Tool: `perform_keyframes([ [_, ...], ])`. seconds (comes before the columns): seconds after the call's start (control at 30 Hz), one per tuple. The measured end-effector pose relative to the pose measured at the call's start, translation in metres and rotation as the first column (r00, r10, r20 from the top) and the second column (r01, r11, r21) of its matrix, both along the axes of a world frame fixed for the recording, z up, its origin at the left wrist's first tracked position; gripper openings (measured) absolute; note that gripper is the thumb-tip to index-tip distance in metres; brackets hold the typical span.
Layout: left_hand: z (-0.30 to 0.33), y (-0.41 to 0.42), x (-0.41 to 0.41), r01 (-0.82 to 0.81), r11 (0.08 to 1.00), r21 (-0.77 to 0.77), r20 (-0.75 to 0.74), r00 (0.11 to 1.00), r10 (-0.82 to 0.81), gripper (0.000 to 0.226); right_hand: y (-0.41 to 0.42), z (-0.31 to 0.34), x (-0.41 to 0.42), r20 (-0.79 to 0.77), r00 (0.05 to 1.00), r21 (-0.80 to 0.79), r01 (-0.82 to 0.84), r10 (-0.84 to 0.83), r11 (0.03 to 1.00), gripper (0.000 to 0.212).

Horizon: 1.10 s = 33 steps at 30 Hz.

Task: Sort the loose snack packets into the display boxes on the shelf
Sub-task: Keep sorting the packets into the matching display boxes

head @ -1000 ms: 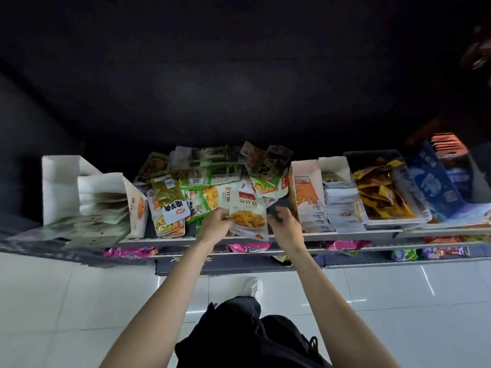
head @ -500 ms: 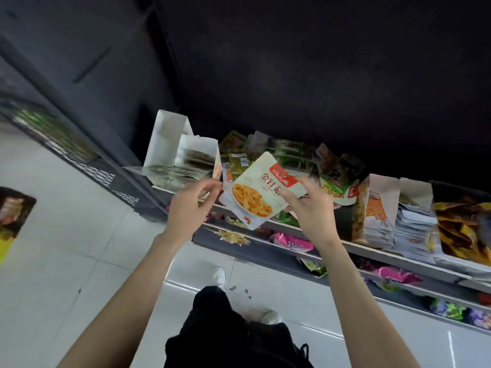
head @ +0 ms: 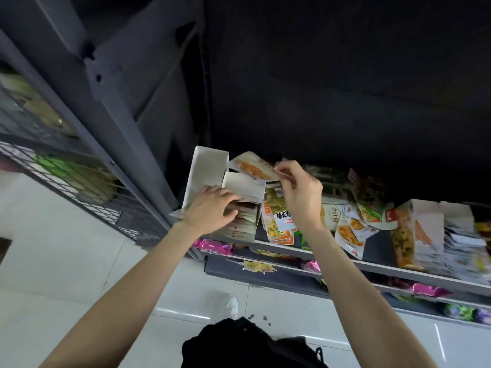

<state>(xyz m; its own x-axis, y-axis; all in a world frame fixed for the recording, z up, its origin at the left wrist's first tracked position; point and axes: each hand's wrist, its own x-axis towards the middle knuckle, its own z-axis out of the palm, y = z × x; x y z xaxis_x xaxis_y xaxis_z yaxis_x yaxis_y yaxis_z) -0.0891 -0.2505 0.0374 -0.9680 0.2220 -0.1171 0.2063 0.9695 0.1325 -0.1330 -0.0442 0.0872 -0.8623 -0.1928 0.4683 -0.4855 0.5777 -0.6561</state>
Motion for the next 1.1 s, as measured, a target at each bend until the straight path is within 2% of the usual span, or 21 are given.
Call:
perform_keyframes([
  [0.1, -0.011, -0.004, 0.008, 0.021, 0.999, 0.046, -0.061, 0.998, -0.018, 0.045, -0.018, -0.020, -0.009, -0.072, 0.994, 0.313, -0.057, 0.083, 0.948, 0.029],
  [0.2, -0.016, -0.008, 0.009, 0.007, 0.992, 0.125, -0.115, 0.993, 0.007, 0.039, -0.040, -0.038, -0.015, 0.030, 0.993, 0.548, -0.111, 0.113, 0.829, 0.032],
  [0.3, -0.020, -0.011, 0.008, -0.002, 0.984, 0.176, -0.166, 0.986, 0.032, 0.033, -0.052, -0.045, -0.017, 0.015, 0.998, 0.656, -0.057, 0.062, 0.753, 0.030],
  [0.37, -0.021, -0.012, 0.007, -0.005, 0.983, 0.184, -0.187, 0.982, 0.040, 0.032, -0.054, -0.044, -0.014, -0.036, 0.997, 0.708, -0.019, 0.062, 0.706, 0.039],
  [0.43, -0.021, -0.012, 0.007, -0.006, 0.982, 0.189, -0.202, 0.978, 0.044, 0.030, -0.057, -0.043, -0.011, 0.047, 0.998, 0.797, -0.063, 0.042, 0.601, 0.045],
  [0.5, -0.021, -0.012, 0.007, -0.009, 0.982, 0.190, -0.212, 0.976, 0.050, 0.028, -0.057, -0.045, -0.011, 0.192, 0.981, 0.846, -0.165, 0.000, 0.507, 0.042],
  [0.53, -0.021, -0.013, 0.008, -0.012, 0.982, 0.189, -0.211, 0.976, 0.053, 0.028, -0.056, -0.044, -0.011, 0.220, 0.975, 0.833, -0.192, 0.006, 0.519, 0.037],
  [0.57, -0.021, -0.012, 0.009, -0.016, 0.982, 0.187, -0.207, 0.977, 0.055, 0.029, -0.053, -0.044, -0.011, 0.240, 0.970, 0.767, -0.214, 0.038, 0.605, 0.031],
  [0.63, -0.022, -0.012, 0.010, -0.019, 0.981, 0.192, -0.215, 0.975, 0.061, 0.031, -0.038, -0.044, -0.007, 0.237, 0.967, 0.499, -0.202, 0.092, 0.843, 0.026],
  [0.67, -0.022, -0.012, 0.011, -0.022, 0.980, 0.200, -0.219, 0.974, 0.067, 0.032, -0.027, -0.047, -0.005, 0.196, 0.979, 0.368, -0.125, 0.055, 0.921, 0.023],
  [0.7, -0.023, -0.010, 0.012, -0.031, 0.977, 0.210, -0.221, 0.972, 0.079, 0.033, -0.013, -0.052, -0.003, 0.141, 0.990, 0.284, -0.012, -0.030, 0.959, 0.020],
  [0.77, -0.023, -0.007, 0.015, -0.063, 0.972, 0.228, -0.240, 0.964, 0.118, 0.034, 0.015, -0.071, 0.000, 0.116, 0.971, 0.245, 0.175, -0.208, 0.954, 0.014],
  [0.83, -0.022, 0.000, 0.021, -0.097, 0.963, 0.250, -0.266, 0.950, 0.164, 0.034, 0.037, -0.096, 0.001, 0.230, 0.934, 0.313, 0.196, -0.274, 0.929, 0.015],
  [0.97, -0.018, 0.020, 0.037, -0.174, 0.941, 0.290, -0.268, 0.929, 0.255, 0.038, 0.045, -0.131, -0.004, 0.518, 0.808, 0.518, -0.036, -0.281, 0.854, 0.054],
  [1.03, -0.018, 0.030, 0.043, -0.204, 0.936, 0.288, -0.254, 0.926, 0.280, 0.042, 0.039, -0.140, -0.006, 0.597, 0.756, 0.541, -0.131, -0.269, 0.831, 0.066],
  [1.1, -0.019, 0.038, 0.046, -0.226, 0.934, 0.277, -0.252, 0.921, 0.298, 0.044, 0.036, -0.149, -0.008, 0.622, 0.736, 0.566, -0.185, -0.269, 0.803, 0.070],
])
